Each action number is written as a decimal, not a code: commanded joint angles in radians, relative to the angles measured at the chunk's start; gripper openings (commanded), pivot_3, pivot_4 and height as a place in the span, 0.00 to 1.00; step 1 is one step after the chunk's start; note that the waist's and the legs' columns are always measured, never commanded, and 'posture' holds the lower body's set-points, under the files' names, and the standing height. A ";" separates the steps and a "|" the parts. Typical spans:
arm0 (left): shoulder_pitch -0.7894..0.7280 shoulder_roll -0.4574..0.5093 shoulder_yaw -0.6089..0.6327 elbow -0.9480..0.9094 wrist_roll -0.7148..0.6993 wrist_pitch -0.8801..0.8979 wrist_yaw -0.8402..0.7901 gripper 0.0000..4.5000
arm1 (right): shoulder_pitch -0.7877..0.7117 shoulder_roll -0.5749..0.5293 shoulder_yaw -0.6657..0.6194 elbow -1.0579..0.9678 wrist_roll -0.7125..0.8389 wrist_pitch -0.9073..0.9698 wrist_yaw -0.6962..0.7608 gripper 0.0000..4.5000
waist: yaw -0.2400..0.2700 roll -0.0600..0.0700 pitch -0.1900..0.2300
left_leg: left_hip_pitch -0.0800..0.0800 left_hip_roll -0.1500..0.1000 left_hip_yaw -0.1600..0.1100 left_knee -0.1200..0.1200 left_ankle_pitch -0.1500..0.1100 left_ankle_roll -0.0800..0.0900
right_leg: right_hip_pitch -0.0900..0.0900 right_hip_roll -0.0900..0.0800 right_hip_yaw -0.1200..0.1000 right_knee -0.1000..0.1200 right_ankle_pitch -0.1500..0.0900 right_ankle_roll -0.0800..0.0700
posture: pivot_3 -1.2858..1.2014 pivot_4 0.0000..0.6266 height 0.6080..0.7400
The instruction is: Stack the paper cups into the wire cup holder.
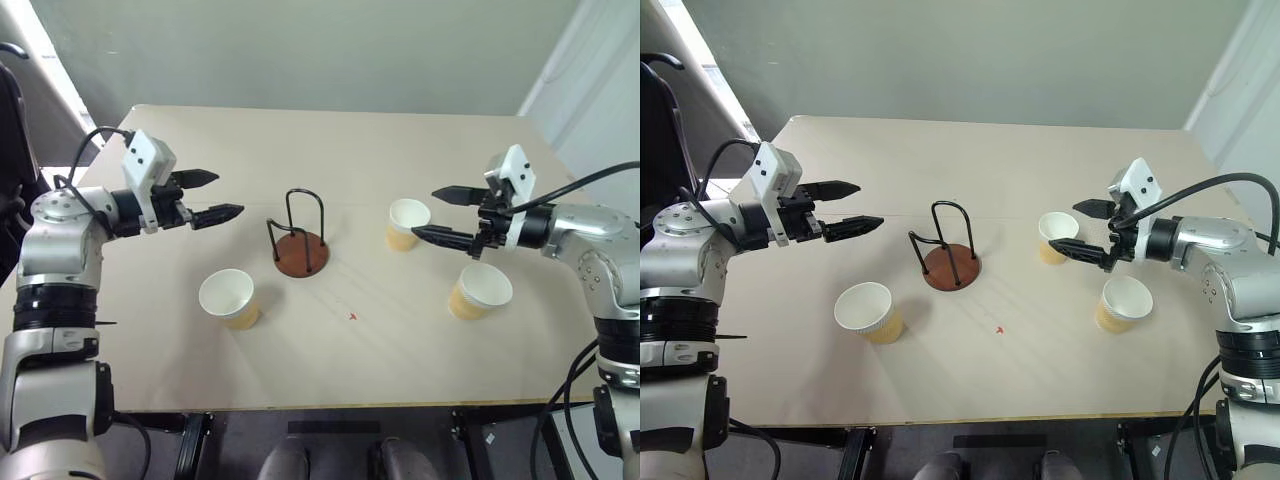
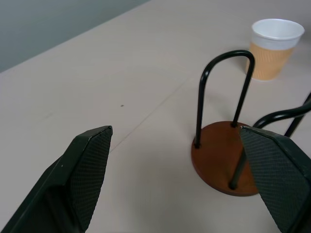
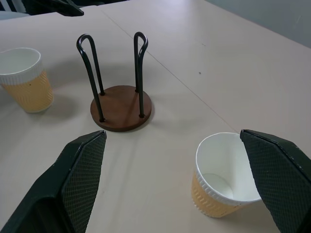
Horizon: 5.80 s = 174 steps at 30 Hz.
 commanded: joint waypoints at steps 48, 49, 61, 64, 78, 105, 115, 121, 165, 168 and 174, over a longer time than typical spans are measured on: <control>0.016 -0.179 -0.109 -0.008 0.088 -0.032 0.021 1.00 | 0.003 -0.029 -0.014 -0.026 -0.039 -0.043 -0.044 0.99 | -0.001 0.000 0.000 | 0.000 0.000 0.001 0.001 0.000 0.000 | 0.000 0.000 0.000 0.000 0.001 0.002 | 0.52 0.24 1.00; 0.015 -0.182 -0.109 -0.009 0.088 -0.030 0.023 0.96 | 0.004 -0.030 -0.015 -0.025 -0.039 -0.044 -0.044 1.00 | -0.001 0.000 0.000 | 0.000 0.000 0.001 0.001 0.000 0.000 | 0.000 0.000 0.000 0.000 0.001 0.002 | 0.52 0.24 1.00; 0.017 -0.204 -0.099 -0.018 0.077 -0.008 0.048 0.02 | 0.001 -0.034 -0.012 -0.012 -0.046 -0.055 -0.044 1.00 | -0.001 0.000 0.000 | 0.000 0.000 0.001 0.002 0.000 0.000 | 0.000 0.000 0.000 0.000 0.001 0.002 | 0.52 0.24 1.00; 0.025 -0.217 -0.096 -0.037 0.066 0.007 0.056 0.00 | -0.001 -0.034 -0.010 -0.009 -0.048 -0.059 -0.043 1.00 | -0.001 0.000 0.000 | 0.000 0.000 0.001 0.002 0.000 0.000 | 0.000 0.000 0.001 0.000 0.001 0.002 | 0.52 0.24 1.00; 0.097 -0.309 -0.146 -0.331 0.008 0.148 0.092 0.00 | 0.002 -0.051 -0.020 -0.003 -0.053 -0.063 -0.031 1.00 | 0.001 0.000 0.000 | 0.000 0.000 0.002 0.004 0.000 0.000 | 0.001 0.001 0.001 0.000 0.002 0.003 | 0.52 0.24 1.00; 0.166 -0.286 -0.242 -0.382 0.025 0.145 0.029 0.00 | 0.038 -0.207 -0.038 -0.025 0.015 -0.079 0.153 1.00 | 0.003 0.000 0.000 | 0.001 0.000 0.003 0.007 -0.001 0.002 | 0.005 0.001 0.001 0.000 0.002 0.005 | 0.52 0.24 1.00; 0.152 -0.282 -0.253 -0.361 0.036 0.126 0.010 0.00 | 0.026 -0.266 -0.027 -0.042 0.038 -0.078 0.258 1.00 | 0.002 0.000 0.000 | 0.001 0.000 0.003 0.008 -0.001 0.002 | 0.006 0.001 0.001 0.000 0.002 0.005 | 0.52 0.24 1.00; 0.154 -0.290 -0.264 -0.377 0.033 0.142 0.006 0.07 | 0.032 -0.244 -0.014 -0.060 0.033 -0.076 0.243 1.00 | 0.003 0.000 0.000 | 0.001 0.000 0.003 0.008 -0.001 0.002 | 0.006 0.001 0.001 0.000 0.003 0.005 | 0.52 0.24 1.00; 0.038 -0.186 -0.199 -0.185 0.096 -0.093 -0.042 0.99 | 0.137 -0.371 -0.023 -0.119 0.010 -0.059 0.293 1.00 | 0.009 0.000 0.000 | 0.000 0.000 0.002 0.010 -0.002 0.004 | 0.006 0.001 0.002 -0.001 0.003 0.005 | 0.52 0.24 1.00; 0.031 -0.198 -0.194 -0.183 0.088 -0.095 -0.045 0.99 | 0.202 -0.402 -0.056 -0.174 0.037 -0.033 0.299 1.00 | 0.009 0.000 0.000 | 0.000 0.000 0.003 0.010 -0.002 0.004 | 0.006 0.001 0.002 -0.001 0.003 0.005 | 0.52 0.24 1.00; -0.004 -0.225 -0.182 -0.180 0.050 -0.074 -0.069 0.99 | 0.337 -0.436 -0.079 -0.249 0.019 -0.049 0.289 1.00 | 0.010 0.000 0.000 | -0.001 0.000 0.004 0.011 -0.003 0.005 | 0.006 0.002 0.002 -0.001 0.003 0.006 | 0.52 0.24 1.00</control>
